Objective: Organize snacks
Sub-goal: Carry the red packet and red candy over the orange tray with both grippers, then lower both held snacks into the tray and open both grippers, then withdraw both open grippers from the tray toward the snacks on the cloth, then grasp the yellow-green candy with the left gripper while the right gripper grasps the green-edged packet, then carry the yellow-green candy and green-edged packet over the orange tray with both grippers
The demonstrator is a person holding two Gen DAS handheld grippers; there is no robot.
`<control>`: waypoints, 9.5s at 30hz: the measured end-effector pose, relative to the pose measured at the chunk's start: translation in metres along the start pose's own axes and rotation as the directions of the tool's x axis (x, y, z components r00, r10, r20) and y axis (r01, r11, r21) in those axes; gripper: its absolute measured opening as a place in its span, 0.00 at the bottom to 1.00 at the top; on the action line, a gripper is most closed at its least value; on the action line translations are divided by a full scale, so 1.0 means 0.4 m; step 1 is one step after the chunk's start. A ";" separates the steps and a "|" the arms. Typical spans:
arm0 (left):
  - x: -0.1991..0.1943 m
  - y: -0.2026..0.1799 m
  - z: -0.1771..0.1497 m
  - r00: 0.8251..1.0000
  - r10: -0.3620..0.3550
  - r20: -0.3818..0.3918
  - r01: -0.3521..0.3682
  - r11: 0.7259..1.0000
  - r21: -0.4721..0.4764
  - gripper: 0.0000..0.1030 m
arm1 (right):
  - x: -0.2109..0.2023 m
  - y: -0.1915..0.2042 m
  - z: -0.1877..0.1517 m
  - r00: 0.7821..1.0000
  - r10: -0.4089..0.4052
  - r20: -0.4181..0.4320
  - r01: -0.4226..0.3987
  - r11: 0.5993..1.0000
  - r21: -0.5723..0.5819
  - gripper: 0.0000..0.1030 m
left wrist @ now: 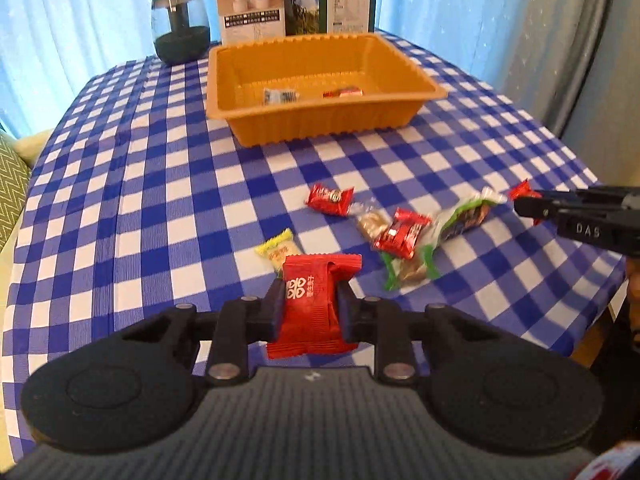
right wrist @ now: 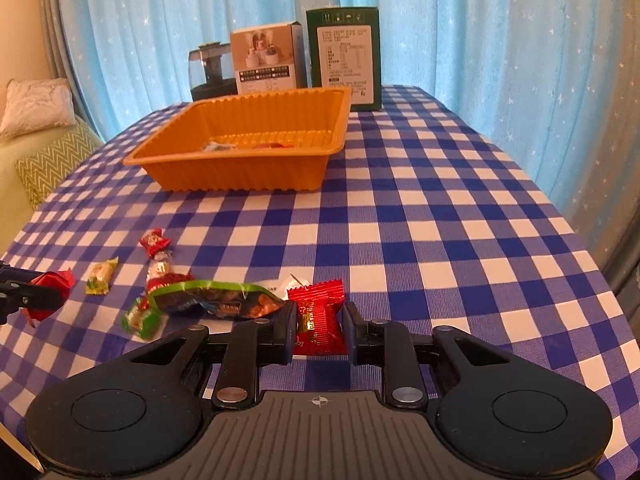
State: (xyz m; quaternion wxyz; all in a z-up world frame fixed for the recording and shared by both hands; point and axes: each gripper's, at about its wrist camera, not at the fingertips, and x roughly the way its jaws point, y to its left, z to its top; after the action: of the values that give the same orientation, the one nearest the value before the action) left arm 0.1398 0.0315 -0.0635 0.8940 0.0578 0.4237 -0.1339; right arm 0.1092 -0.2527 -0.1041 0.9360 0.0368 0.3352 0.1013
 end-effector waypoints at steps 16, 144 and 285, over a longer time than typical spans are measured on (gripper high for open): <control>-0.018 -0.018 0.111 0.993 0.002 0.122 0.007 0.997 -0.075 0.23 | -0.025 0.059 0.114 0.992 0.039 0.121 -0.040 0.999 0.006 0.24; 0.275 0.121 0.414 0.956 0.158 0.246 -0.111 0.975 -0.194 1.00 | 0.307 -0.005 0.410 0.992 -0.022 0.126 0.004 0.990 0.142 0.85; 0.127 0.003 0.013 0.978 0.159 0.139 -0.136 0.977 -0.164 0.19 | 0.163 0.111 0.119 0.990 0.135 -0.030 -0.138 0.974 -0.181 0.23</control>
State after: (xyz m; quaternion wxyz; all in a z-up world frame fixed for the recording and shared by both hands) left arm 0.1747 0.0217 -0.0996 0.9328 0.0097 0.3584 -0.0382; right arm 0.1812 -0.1957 -0.1017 0.9233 -0.0271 0.3291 0.1959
